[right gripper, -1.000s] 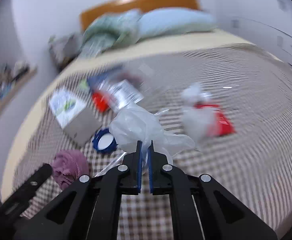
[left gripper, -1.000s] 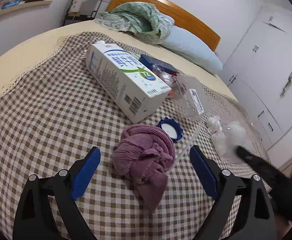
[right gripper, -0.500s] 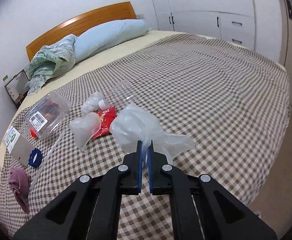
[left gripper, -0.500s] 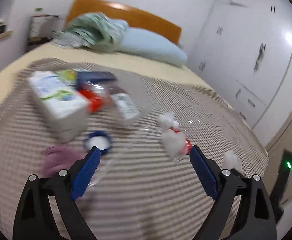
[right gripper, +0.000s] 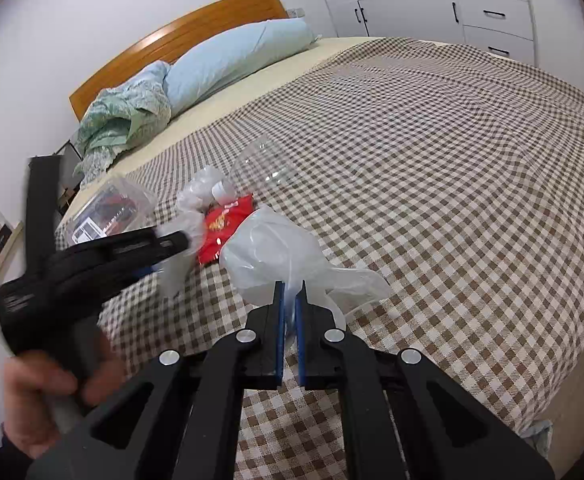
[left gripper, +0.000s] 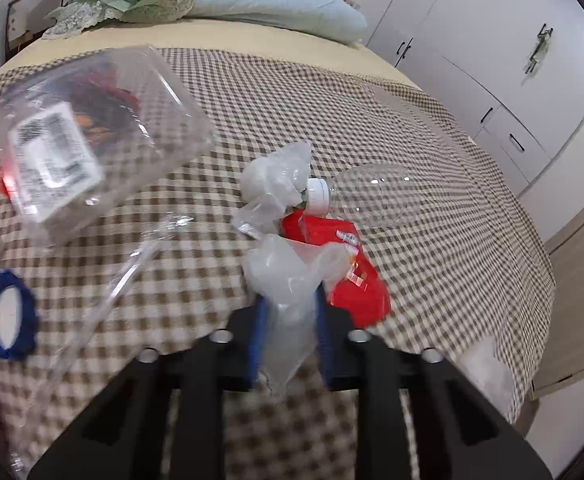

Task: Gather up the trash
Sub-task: 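Grasp a clear plastic bag with the right tool while the left tool grasps another, then carry both clear plastic bags to the bin and release them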

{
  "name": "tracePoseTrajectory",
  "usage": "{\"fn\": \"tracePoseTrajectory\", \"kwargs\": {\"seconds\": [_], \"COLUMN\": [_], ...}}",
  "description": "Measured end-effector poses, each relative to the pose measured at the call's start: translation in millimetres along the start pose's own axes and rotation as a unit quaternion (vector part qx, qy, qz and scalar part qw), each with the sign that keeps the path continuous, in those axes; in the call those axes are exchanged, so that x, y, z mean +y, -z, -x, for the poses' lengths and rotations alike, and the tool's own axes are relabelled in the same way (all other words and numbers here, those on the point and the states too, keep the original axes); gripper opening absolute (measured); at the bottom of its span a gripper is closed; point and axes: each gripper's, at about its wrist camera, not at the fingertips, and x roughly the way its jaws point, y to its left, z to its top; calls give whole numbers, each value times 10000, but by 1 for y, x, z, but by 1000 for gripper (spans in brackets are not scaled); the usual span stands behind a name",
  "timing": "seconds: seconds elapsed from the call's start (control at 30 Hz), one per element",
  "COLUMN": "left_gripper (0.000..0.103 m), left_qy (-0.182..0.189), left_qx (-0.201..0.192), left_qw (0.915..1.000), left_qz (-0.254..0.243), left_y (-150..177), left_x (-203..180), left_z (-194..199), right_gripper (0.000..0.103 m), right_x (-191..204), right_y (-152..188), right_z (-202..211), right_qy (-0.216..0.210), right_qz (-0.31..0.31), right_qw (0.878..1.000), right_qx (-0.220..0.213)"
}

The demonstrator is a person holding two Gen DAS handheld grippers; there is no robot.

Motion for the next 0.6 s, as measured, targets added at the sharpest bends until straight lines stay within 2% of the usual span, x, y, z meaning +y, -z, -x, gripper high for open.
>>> {"fn": "tracePoseTrajectory", "kwargs": {"seconds": [0.07, 0.13, 0.23, 0.33, 0.5, 0.6], "left_gripper": [12, 10, 10, 10, 9, 9], "left_qy": [-94, -345, -636, -939, -1271, -1307], "left_qx": [-123, -328, -670, -1019, -1433, -1650], "left_qw": [9998, 9986, 9951, 9902, 9814, 9775], "left_qz": [-92, -250, -340, -178, 77, 99], "left_y": [5, 10, 14, 22, 60, 83], "left_x": [5, 9, 20, 42, 70, 72], "left_z": [21, 51, 111, 178, 282, 326], "right_gripper": [5, 5, 5, 5, 5, 5], "right_x": [8, 22, 47, 89, 139, 146], "right_y": [-1, -2, 0, 6, 20, 36], "right_z": [-1, 2, 7, 24, 87, 139], "right_qy": [-88, -191, -366, -699, -1320, -1397], "right_qz": [35, 154, 416, 857, 1368, 1814], "right_qw": [10000, 9997, 9985, 9938, 9815, 9728], "right_qx": [-15, -69, 6, -49, -213, -353]}}
